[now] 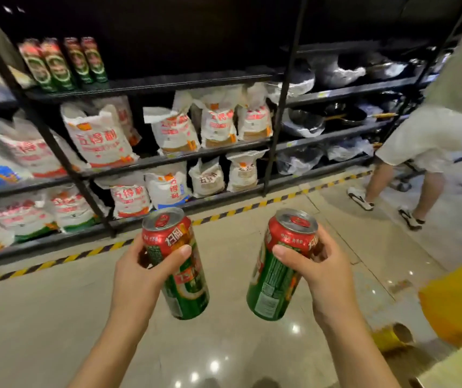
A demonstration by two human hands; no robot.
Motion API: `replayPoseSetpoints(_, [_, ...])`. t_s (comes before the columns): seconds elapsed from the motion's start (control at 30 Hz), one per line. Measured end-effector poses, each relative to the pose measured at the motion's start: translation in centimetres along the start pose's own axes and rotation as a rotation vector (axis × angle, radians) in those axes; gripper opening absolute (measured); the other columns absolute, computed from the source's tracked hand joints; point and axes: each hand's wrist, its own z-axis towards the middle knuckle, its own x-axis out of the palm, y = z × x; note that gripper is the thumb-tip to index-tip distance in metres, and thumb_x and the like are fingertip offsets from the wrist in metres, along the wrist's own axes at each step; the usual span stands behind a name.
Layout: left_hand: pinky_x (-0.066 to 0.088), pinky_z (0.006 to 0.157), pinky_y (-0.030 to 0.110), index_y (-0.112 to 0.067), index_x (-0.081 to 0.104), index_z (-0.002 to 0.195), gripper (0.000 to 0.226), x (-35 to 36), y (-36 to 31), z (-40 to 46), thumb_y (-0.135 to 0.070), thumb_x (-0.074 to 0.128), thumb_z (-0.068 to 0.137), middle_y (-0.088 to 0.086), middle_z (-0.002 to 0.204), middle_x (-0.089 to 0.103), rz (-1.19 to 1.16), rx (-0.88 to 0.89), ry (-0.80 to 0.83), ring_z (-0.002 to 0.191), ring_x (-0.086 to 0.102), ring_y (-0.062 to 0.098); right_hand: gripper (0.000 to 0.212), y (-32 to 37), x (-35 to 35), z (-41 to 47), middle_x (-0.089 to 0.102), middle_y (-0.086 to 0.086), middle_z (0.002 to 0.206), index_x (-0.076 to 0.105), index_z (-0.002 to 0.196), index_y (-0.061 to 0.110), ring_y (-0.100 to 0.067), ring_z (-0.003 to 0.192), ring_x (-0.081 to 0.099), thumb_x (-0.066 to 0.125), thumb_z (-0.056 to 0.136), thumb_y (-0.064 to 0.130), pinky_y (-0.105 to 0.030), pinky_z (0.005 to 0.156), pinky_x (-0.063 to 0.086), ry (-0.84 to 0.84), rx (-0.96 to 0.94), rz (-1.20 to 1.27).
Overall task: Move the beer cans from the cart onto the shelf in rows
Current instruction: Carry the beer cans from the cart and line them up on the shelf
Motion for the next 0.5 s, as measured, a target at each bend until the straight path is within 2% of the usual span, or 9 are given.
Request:
replayPoseSetpoints(0.2, [0.045,0.072,0.025,-0.042,0.057,0.096,0.040,-6.6,1.0,3.5,-0.026,0.077,0.065,-0.015,0.099,0.065,0.020,-0.026,-0.168,0.096,0.058,0.003,0.059,-0.7,7.9,4.2,0.073,0.006,0.091,0.067,0.099,0.028,-0.004,0.081,0.068,0.081,0.042,0.032,-0.012,0.062,0.050,0.160,0.027,0.008])
replayPoseSetpoints(0.4, [0.043,0.069,0.022,-0.041,0.056,0.092,0.038,-7.5,1.0,10.4,-0.022,0.078,0.067,-0.017,0.096,0.064,0.003,-0.030,-0.248,0.094,0.057,0.001,0.064,-1.5,12.7,11.9,0.073,0.005,0.092,0.067,0.102,0.027,-0.006,0.082,0.068,0.079,0.040,0.039,-0.013,0.062,0.050,0.199,0.014,-0.047])
replayPoseSetpoints(0.5, [0.046,0.072,0.024,-0.038,0.058,0.099,0.042,-7.0,1.0,15.6,-0.021,0.079,0.066,-0.015,0.098,0.065,0.003,-0.029,-0.273,0.095,0.058,0.002,0.066,-2.2,14.9,17.1,0.073,0.005,0.093,0.066,0.103,0.028,-0.006,0.082,0.068,0.078,0.039,0.040,-0.014,0.061,0.051,0.215,0.021,-0.049])
